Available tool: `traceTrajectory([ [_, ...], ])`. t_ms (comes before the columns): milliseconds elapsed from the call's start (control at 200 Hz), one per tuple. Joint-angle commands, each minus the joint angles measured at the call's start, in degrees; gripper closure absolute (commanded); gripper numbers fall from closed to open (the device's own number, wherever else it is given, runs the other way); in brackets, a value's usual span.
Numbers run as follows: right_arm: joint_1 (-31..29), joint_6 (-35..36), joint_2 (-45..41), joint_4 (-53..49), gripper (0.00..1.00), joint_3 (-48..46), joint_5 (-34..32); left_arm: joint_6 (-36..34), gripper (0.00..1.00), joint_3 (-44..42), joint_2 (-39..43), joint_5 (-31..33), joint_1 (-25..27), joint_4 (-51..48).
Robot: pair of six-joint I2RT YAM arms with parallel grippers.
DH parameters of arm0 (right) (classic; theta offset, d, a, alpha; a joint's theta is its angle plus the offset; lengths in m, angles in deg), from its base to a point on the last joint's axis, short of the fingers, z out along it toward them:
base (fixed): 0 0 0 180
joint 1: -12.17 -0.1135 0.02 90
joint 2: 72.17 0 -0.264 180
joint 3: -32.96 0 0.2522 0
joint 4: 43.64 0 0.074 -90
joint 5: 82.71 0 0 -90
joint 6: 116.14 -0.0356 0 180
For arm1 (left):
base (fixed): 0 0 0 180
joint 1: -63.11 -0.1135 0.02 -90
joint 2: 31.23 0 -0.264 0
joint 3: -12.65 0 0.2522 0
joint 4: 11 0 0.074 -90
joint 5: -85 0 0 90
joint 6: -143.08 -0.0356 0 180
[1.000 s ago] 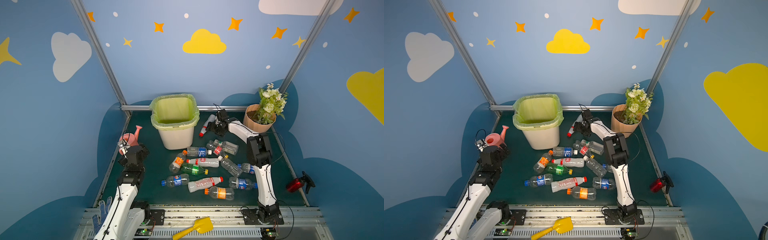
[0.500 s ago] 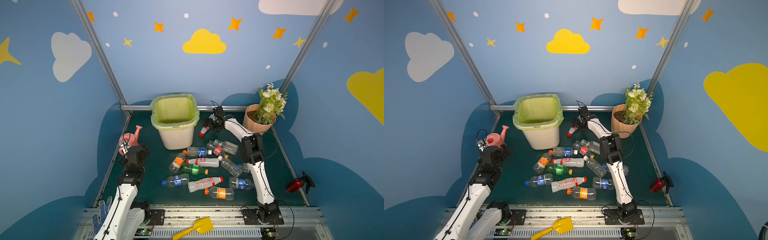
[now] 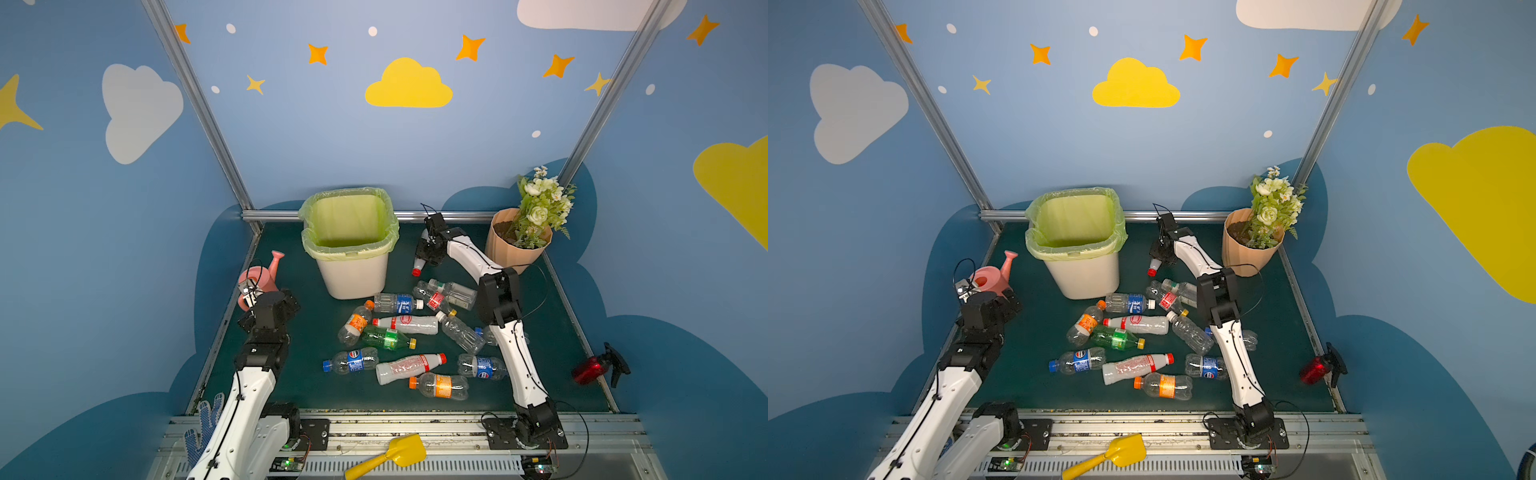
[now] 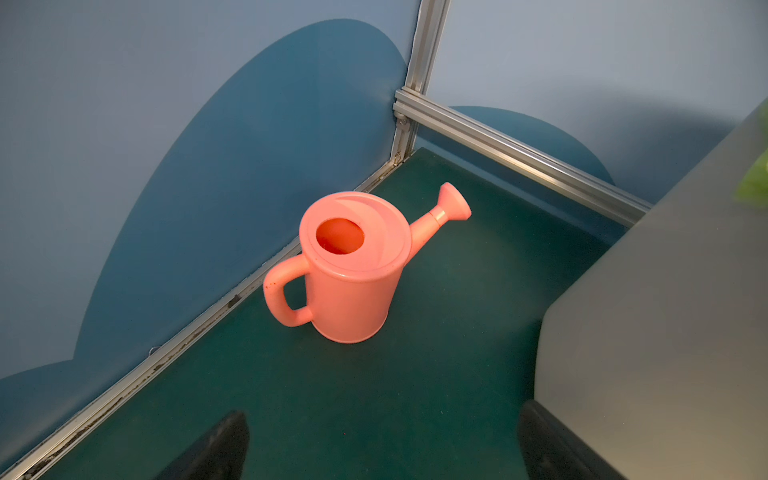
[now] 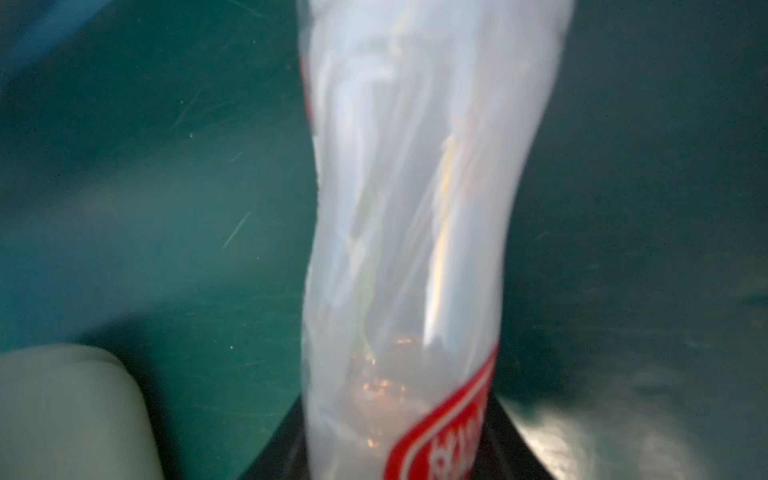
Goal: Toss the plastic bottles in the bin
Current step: 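Lift the white bottle with the right gripper and drop it into the bin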
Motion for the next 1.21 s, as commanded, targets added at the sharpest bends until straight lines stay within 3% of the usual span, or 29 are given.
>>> traceTrajectory([
  [0, 0.79, 1.42, -3.39, 0.93, 0.64, -3.41, 0.57, 0.1, 0.0, 0.19, 0.03, -1.11, -0.24, -0.76],
  [130, 1.2, 2.85, -8.41, 4.97, 0.68, -7.61, 1.55, 0.64, 0.0, 0.37, 1.23, -1.58, -0.2, -2.07],
  [415, 2.92, 4.03, -24.17, 16.93, 0.64, -21.36, 4.56, 1.05, 0.0, -1.9, 7.91, -0.32, -0.21, -3.2],
  [696, 4.12, 6.68, -42.78, 29.69, 0.64, -34.16, 4.96, 0.93, 0.0, -0.53, 11.19, -3.08, -0.19, -4.27],
  [981, 2.42, 10.41, -57.29, 40.13, 0.65, -36.1, 3.27, 1.56, 0.0, 1.49, 10.7, -3.91, -0.19, -5.95],
  [1201, -3.11, 13.42, -61.6, 47.58, 0.62, -33.03, 4.11, 1.49, 0.0, 5.73, 12.04, -7.63, -0.2, -8.25],
])
